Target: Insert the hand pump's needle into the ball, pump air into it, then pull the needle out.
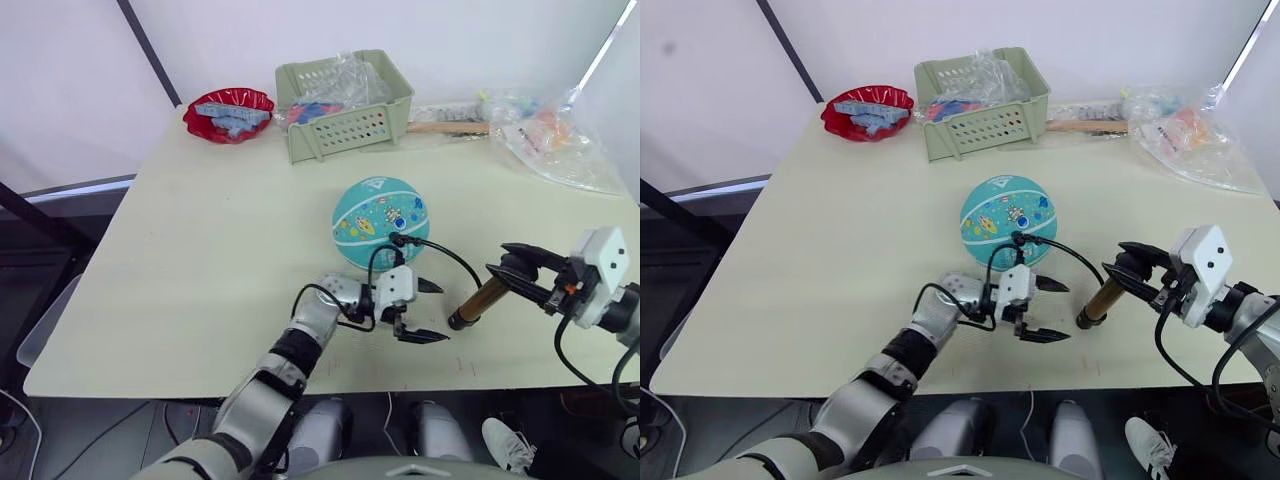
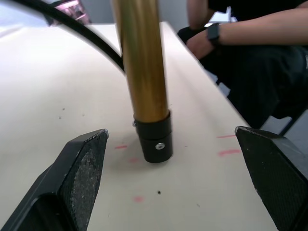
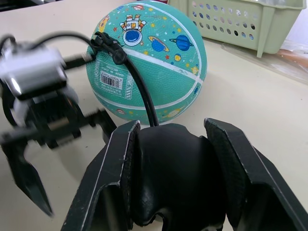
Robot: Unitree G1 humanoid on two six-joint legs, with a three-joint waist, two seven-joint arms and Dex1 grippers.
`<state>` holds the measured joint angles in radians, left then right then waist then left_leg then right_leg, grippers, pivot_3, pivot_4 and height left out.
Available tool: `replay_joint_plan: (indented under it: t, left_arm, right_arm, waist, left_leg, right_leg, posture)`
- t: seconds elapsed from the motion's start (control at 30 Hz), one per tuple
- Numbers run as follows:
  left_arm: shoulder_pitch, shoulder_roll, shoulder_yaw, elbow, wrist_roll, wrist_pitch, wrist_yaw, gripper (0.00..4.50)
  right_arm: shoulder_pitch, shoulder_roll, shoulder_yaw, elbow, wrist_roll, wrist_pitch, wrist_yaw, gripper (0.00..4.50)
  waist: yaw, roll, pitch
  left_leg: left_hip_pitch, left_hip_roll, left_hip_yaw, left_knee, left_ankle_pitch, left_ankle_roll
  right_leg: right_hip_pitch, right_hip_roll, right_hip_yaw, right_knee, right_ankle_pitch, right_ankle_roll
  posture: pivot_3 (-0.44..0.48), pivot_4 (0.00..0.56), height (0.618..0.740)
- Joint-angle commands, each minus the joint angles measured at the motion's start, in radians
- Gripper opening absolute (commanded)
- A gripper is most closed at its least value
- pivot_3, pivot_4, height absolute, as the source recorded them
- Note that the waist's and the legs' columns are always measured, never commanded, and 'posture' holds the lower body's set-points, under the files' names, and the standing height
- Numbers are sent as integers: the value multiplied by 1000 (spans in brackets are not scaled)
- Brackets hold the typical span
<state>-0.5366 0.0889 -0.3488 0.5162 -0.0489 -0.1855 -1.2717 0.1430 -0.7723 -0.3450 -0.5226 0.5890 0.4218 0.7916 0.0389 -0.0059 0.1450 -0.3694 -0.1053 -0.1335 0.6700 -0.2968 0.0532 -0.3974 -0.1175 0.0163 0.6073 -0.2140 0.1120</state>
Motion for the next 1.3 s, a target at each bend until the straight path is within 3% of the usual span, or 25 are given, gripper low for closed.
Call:
replay_joint_plan:
  t: [0.03,0.3,0.63,1.0,1.3]
  left_arm:
    - [51,79,35,-226,-98,95,-43,4500]
    - [180,286,117,-555,-238,266,-35,4500]
    - [201,421,213,-650,-356,356,-34,4500]
    - [238,471,244,-702,-398,376,-13,4500]
    - [234,480,231,-705,-403,372,-14,4500]
  right_arm:
    - [16,-6,-32,10,-61,-49,-10,1626]
    - [4,-15,-58,37,-122,-163,8,1626]
    - [-76,-29,-28,180,-284,-381,28,1625]
    - [-162,-29,57,438,-585,-840,-55,1625]
    - [-206,-42,175,504,-641,-979,-47,1625]
  waist:
    - [-1,1,0]
    - [0,4,2]
    - [-4,8,7]
    - [-15,8,7]
    - [-27,9,7]
  left_leg:
    - [0,0,0,0,0,0]
    - [-2,0,1,0,0,-1]
    - [-4,0,2,0,1,-1]
    - [-10,0,4,0,3,-4]
    - [-10,3,4,0,4,-6]
  right_leg:
    - [-1,0,0,0,0,0]
    - [-4,0,2,1,1,-2]
    - [-8,1,3,2,1,-3]
    - [-15,1,4,3,3,-5]
    - [-15,4,4,4,5,-8]
  posture:
    - [0,150,740]
    - [0,150,740]
    - [0,150,740]
    - [0,150,740]
    - [0,150,740]
